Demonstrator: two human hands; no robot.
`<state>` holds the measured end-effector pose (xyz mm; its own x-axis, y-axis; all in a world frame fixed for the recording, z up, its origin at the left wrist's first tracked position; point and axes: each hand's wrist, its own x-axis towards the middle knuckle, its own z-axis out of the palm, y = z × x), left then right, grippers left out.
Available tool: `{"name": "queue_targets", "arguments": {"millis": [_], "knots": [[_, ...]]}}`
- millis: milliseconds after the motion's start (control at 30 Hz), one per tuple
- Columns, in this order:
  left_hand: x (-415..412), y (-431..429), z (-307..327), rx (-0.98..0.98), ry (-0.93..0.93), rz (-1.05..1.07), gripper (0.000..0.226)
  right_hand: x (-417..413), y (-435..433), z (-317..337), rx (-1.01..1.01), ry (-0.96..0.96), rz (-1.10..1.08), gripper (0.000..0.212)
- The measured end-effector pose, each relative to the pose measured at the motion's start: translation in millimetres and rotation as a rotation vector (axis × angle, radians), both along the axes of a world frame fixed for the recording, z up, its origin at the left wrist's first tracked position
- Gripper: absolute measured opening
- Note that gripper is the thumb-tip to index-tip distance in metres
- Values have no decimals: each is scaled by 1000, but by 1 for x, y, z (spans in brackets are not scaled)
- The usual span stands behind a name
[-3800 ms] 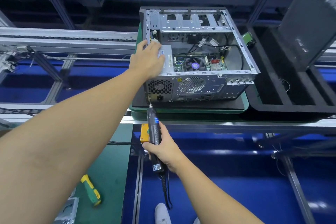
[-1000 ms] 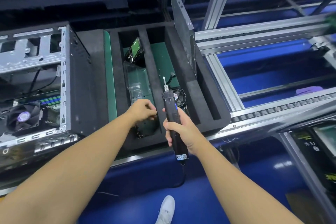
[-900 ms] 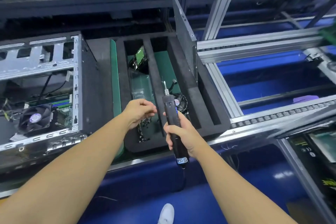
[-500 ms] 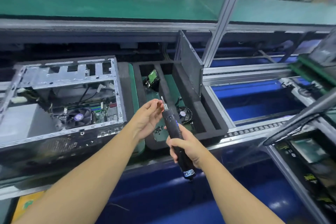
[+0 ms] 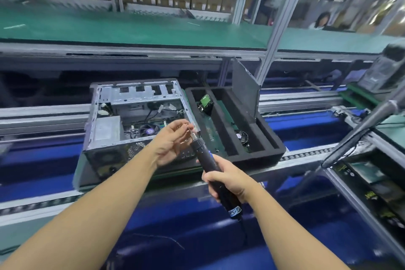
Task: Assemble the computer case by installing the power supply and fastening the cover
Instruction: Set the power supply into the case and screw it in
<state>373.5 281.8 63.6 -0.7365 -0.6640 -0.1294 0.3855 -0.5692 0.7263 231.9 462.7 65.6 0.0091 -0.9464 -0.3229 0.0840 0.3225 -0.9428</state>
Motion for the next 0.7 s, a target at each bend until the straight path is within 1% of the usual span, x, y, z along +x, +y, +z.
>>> {"name": "queue_targets", "arguments": {"millis": [133, 200, 267, 367, 600, 700], "knots": [[48, 1, 8, -67, -54, -42, 14, 32, 2, 1, 44, 52, 44, 50], [70, -2, 13, -85, -104, -72, 14, 44, 2, -1, 46, 56, 69, 49], [89, -2, 18, -74, -138, -85, 21, 56, 1, -4, 27, 39, 74, 44], [111, 1, 23, -33, -158, -98, 31, 81, -7, -11, 8, 5, 70, 48], [159, -8, 7, -7, -262, -12, 23, 147, -30, -37, -43, -50, 78, 52], [181, -17, -2, -66, -410, -5, 18, 171, -40, -49, -75, -74, 122, 49]]}}
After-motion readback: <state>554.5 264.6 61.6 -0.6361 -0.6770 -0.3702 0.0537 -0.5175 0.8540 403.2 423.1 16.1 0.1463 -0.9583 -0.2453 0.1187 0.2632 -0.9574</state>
